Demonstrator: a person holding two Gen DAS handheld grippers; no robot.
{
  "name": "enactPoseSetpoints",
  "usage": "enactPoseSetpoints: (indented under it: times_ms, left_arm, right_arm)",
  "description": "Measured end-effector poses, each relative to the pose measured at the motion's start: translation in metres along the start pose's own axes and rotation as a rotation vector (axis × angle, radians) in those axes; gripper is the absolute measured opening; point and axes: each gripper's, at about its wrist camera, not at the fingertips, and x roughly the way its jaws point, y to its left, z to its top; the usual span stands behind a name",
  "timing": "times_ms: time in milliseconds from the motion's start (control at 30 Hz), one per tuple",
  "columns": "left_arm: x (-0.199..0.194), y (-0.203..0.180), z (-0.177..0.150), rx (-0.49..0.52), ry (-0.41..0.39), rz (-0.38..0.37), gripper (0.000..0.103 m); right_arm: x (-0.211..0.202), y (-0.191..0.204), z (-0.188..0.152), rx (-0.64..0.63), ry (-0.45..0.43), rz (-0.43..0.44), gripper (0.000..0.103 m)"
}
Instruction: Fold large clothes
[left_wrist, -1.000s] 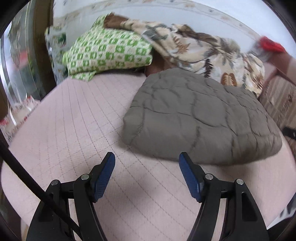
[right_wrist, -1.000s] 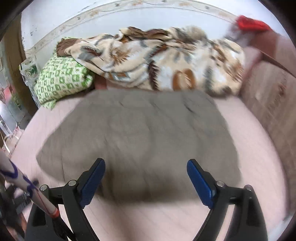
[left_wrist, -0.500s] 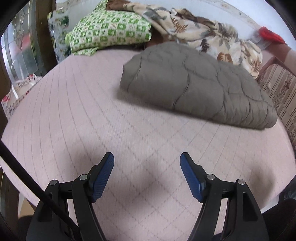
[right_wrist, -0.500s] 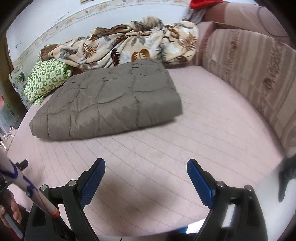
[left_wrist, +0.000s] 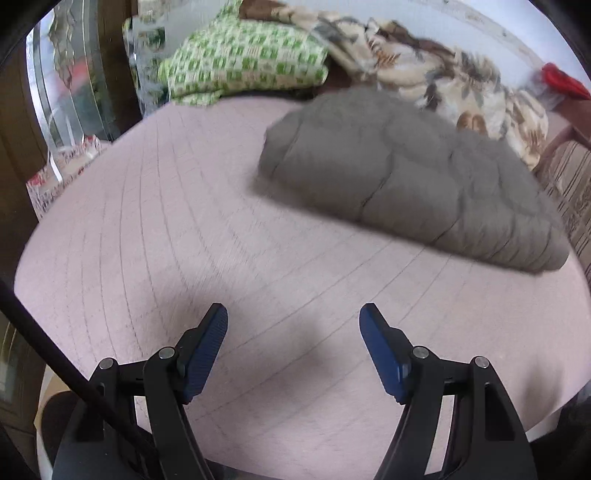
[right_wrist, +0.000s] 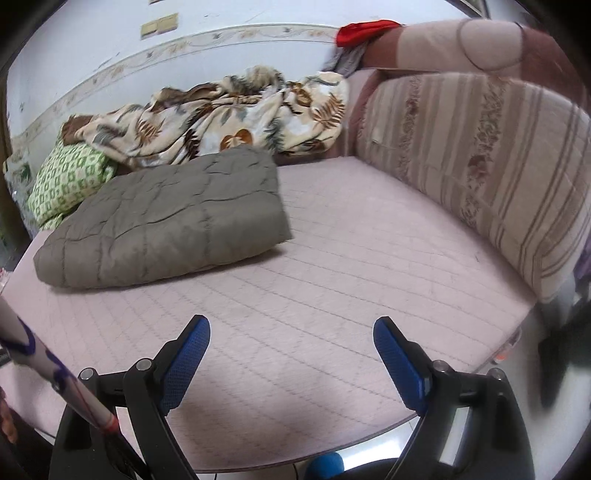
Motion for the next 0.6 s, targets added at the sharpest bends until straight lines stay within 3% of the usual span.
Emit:
enactPoseSetpoints:
  times_ms: [67, 133, 200, 433, 600]
  left_arm:
    - [-0.011, -0.021, 0.011, 0.023, -0.018, 0.003, 0.073]
    - [-0.020, -0.042, 0.020, 0.050, -0.036, -0.003, 0.073]
    - [-0.027, -0.067, 0.029, 0.082, -0.053, -0.009, 0.073]
    - [-0.029, -0.134, 0.056, 0.108, -0.056, -0.077, 0.073]
    - [-0.027, -0.171, 0.058, 0.158, -0.074, -0.080, 0.073]
  right_arm:
    - [0.000, -0.013, 0.003, 0.062, -0.004, 0.081, 0.093]
    - [-0.001, -0.020, 0.005, 0.090, -0.045, 0.108, 0.094]
    - [0.010, -0.023, 0.007, 0.124, -0.014, 0.148, 0.094]
    - [0.025, -0.018, 0.012, 0.130, -0.016, 0.207, 0.094]
    - [0.032, -0.028, 0.012, 0.153, -0.016, 0.214, 0.094]
